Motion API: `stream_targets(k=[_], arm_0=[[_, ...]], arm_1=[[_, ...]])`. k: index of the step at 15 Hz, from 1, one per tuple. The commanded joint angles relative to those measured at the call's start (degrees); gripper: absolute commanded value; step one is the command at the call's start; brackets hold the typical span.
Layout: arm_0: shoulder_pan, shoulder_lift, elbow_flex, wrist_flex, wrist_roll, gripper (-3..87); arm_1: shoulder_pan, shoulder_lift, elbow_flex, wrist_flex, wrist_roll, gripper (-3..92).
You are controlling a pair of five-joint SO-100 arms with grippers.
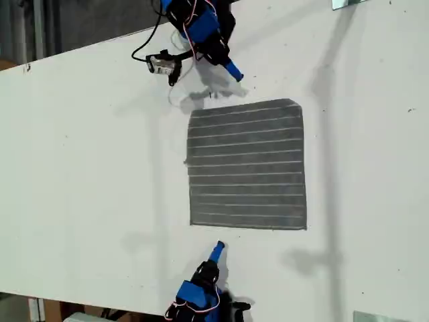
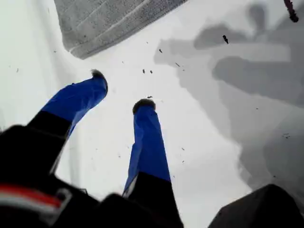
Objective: Grasp corners of a square towel and fold twice.
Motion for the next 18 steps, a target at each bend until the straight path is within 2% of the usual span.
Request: stream_targets(k=[1,6,9,11,13,15,18], arm_0=[[-20.0,0.2,-0.4,1.3,-26.4,14.8],[-19.8,0.2,-0.4,1.3,-26.3,14.7],[-19.9,0.2,-0.4,1.2,-26.2,14.8],[-20.6,0.2,-0.4,1.2,-25.9,15.2],[-20.6,0.2,-0.4,1.1,-26.1,15.1],[-20.5,0.2,-0.4,1.1,-26.2,15.1],[-20.3,0.2,-0.4,1.1,-26.2,15.0]], arm_1=[[24.5,-0.1,-0.5,0.4,-0.8,18.1],[24.4,-0.1,-0.4,0.3,-0.8,18.1],[21.0,-2.7,-4.6,0.9,-0.4,22.8],[15.6,-21.1,-17.7,-0.1,0.2,23.0],[7.1,-58.4,-37.0,-3.3,0.4,26.0],[0.8,-86.9,-56.9,4.2,0.7,30.1],[-4.6,-89.5,-60.3,1.5,4.1,33.8]])
